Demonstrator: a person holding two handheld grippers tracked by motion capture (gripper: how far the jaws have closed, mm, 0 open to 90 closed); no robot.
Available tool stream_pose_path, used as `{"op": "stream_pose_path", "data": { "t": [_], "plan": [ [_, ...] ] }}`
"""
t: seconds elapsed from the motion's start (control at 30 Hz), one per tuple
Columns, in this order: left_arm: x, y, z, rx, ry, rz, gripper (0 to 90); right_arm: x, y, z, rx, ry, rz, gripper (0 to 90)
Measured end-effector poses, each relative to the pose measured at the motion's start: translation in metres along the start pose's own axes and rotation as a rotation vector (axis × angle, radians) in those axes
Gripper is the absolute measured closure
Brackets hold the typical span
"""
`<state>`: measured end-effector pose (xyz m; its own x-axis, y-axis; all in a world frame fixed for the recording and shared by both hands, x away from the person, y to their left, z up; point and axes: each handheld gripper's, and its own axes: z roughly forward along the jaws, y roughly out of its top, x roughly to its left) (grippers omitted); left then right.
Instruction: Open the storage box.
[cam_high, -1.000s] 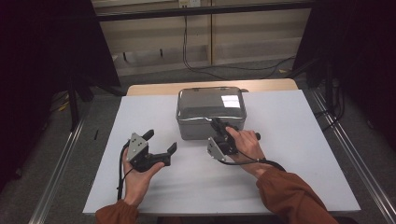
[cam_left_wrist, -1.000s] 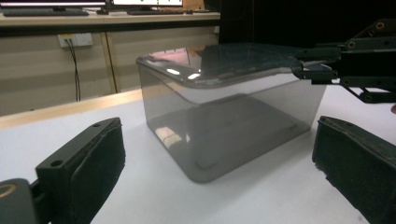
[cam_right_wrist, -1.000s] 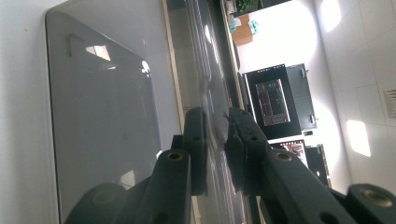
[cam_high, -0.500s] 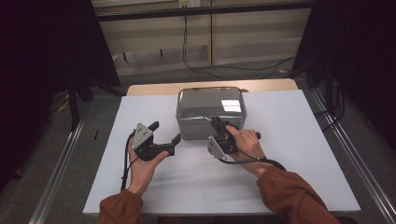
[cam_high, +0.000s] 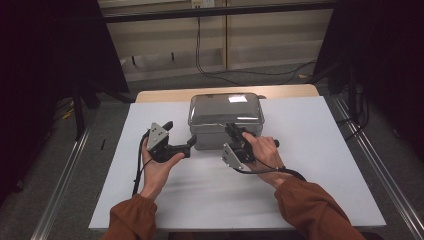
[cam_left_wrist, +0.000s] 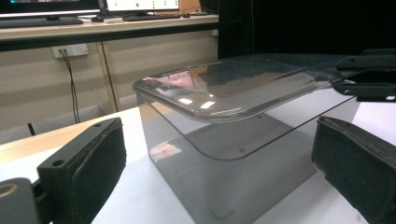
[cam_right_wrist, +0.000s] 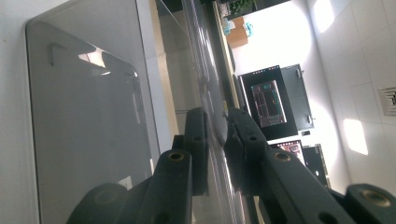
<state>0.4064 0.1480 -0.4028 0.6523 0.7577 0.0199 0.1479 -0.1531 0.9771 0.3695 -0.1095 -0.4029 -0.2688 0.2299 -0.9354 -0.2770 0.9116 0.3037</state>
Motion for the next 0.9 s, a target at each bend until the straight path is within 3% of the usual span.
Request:
{"op": "stream_pose_path", "data": {
  "t": [0.13, 0.3, 0.47, 0.53, 0.67, 0.8, 0.9],
  "plan": [
    [0.005, -0.004, 0.013, 0.0, 0.009, -0.034, 3.5, -0.002, 0.001, 0.0, -0.001, -0.008, 0.007, 78.7],
    [0.006, -0.008, 0.024, 0.01, 0.01, -0.028, 4.1, -0.006, 0.001, 0.001, -0.007, -0.011, 0.005, 79.0],
    [0.007, -0.003, 0.031, 0.015, 0.009, 0.015, 4.2, -0.011, 0.002, 0.001, -0.005, -0.02, 0.015, 79.3],
    [0.01, -0.002, 0.034, -0.006, 0.004, -0.013, 5.1, -0.013, 0.003, 0.001, -0.008, -0.023, 0.009, 79.4],
    [0.013, -0.001, 0.04, -0.007, 0.008, 0.023, 5.6, -0.014, 0.002, 0.001, -0.009, -0.023, 0.013, 79.4],
    [0.013, 0.001, 0.047, -0.003, -0.009, 0.004, 7.3, -0.014, 0.002, 0.001, -0.01, -0.024, 0.008, 79.3],
    [0.013, 0.001, 0.05, -0.018, 0.016, 0.024, 10.0, -0.013, 0.002, 0.001, -0.008, -0.022, 0.015, 79.3]
  ]
}}
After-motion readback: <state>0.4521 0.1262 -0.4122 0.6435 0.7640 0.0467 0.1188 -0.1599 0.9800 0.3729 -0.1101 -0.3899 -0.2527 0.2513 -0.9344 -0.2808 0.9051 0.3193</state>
